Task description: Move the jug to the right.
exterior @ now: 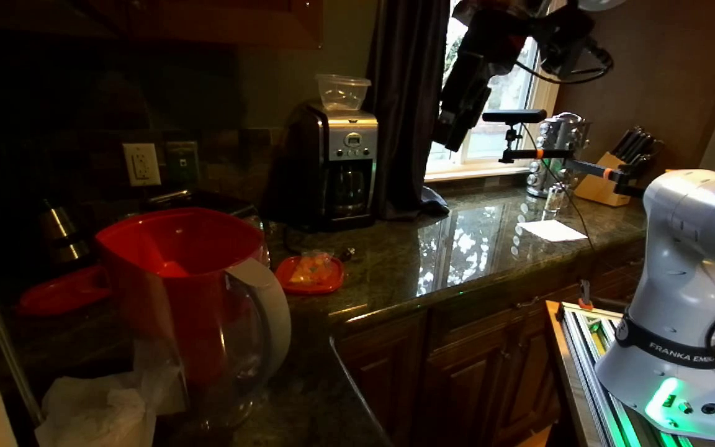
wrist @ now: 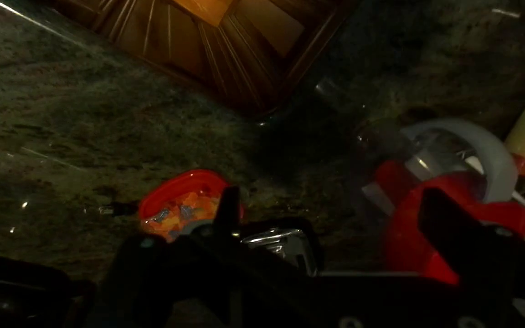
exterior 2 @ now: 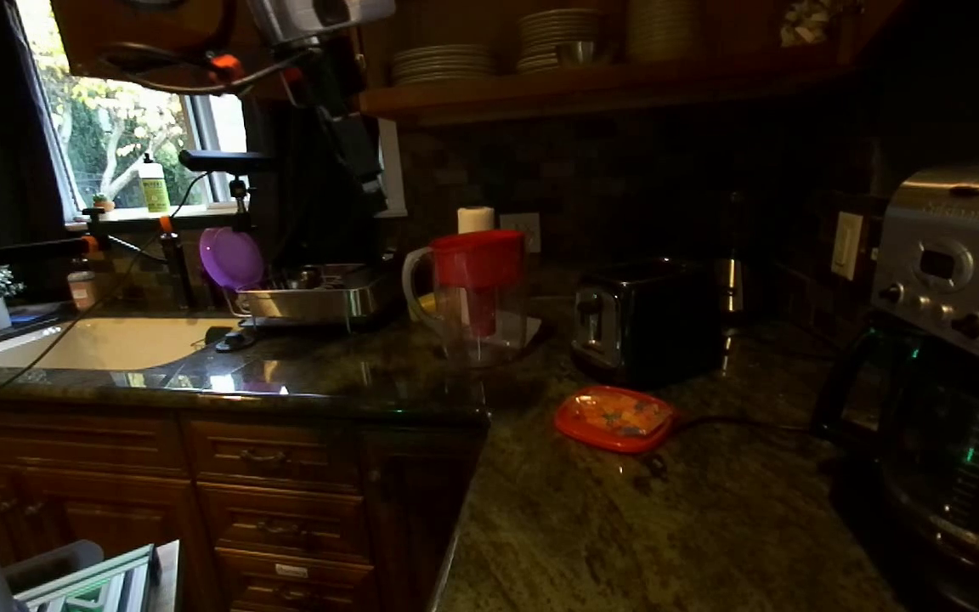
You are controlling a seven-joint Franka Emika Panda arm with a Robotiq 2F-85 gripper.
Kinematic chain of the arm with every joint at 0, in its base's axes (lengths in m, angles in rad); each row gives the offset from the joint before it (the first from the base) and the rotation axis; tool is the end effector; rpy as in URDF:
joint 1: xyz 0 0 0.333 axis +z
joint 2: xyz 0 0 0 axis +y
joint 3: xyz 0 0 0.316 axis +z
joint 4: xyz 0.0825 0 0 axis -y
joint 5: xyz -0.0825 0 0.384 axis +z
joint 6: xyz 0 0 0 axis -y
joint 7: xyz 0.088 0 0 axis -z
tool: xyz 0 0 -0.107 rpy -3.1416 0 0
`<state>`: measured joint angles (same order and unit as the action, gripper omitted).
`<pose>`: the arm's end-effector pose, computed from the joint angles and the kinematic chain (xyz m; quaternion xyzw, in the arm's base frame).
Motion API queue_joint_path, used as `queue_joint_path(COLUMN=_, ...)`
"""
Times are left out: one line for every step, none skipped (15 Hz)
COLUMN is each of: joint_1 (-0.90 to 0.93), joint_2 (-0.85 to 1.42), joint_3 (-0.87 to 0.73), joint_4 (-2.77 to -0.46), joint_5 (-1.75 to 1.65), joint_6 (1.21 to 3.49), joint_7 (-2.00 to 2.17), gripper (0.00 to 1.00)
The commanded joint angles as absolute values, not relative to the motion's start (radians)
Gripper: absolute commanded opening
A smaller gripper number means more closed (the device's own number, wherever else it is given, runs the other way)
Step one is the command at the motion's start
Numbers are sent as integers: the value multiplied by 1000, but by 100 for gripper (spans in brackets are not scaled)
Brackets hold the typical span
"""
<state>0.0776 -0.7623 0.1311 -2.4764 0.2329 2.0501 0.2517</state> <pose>0.3418 0.0943 0.5712 -0.9817 0.0672 -0.1478 0.0995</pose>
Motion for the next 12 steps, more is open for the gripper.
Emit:
queue_joint_path(joint_1=72, joint_2=-539, joint_3=55, joint_4=-2352, joint_5=277, joint_6=2078, joint_7=183, gripper=100)
queue_joint_path(joint_1=87, joint_2=-496, joint_3=41, joint_4=-2326, joint_5=288, joint_6=2093, joint_7=146, gripper=100)
queue_joint_path(joint_1=64, joint_2=-612, joint_3=67, joint_4=-2407, joint_5=254, joint_6=2087, joint_7=190, gripper=100)
queue_joint_path(joint_1=65, joint_2=-565, joint_3=56, joint_4=-2379, joint_5=261, joint_6=2092, joint_7=169, gripper=100)
queue_joint_path(joint_1=65, joint_2=-527, joint_3=52, joint_4=-2355, joint_5=264, joint_6=2093, joint_7=161, gripper=100)
queue_joint_path(joint_1=66, joint_2=-503, joint_3=51, joint_4=-2339, joint_5=265, joint_6=2093, joint_7=158, gripper=100)
queue_joint_path(joint_1=68, joint_2=-491, joint_3=52, joint_4=-2329, joint_5=265, joint_6=2093, joint_7=158, gripper=100)
queue_joint_path(joint_1=56, joint_2=-470, joint_3=64, joint_4=-2300, joint_5=270, joint_6=2066, joint_7=231, gripper=100)
queue_joint_path(joint_1=34, joint_2=-421, joint_3=86, joint_4=-2244, joint_5=248, joint_6=2023, joint_7=325, gripper=100)
queue_joint_path(joint_1=21, joint_2=-392, joint_3=104, joint_4=-2214, joint_5=227, joint_6=2027, joint_7=382, gripper=100)
queue_joint_path(joint_1=0, joint_2=-369, joint_3=130, joint_4=-2203, joint_5=181, joint_6=2057, joint_7=441, gripper=100)
queue_joint_path(joint_1=-13, joint_2=-351, joint_3=145, joint_4=-2188, joint_5=151, joint_6=2061, joint_7=497, gripper=100)
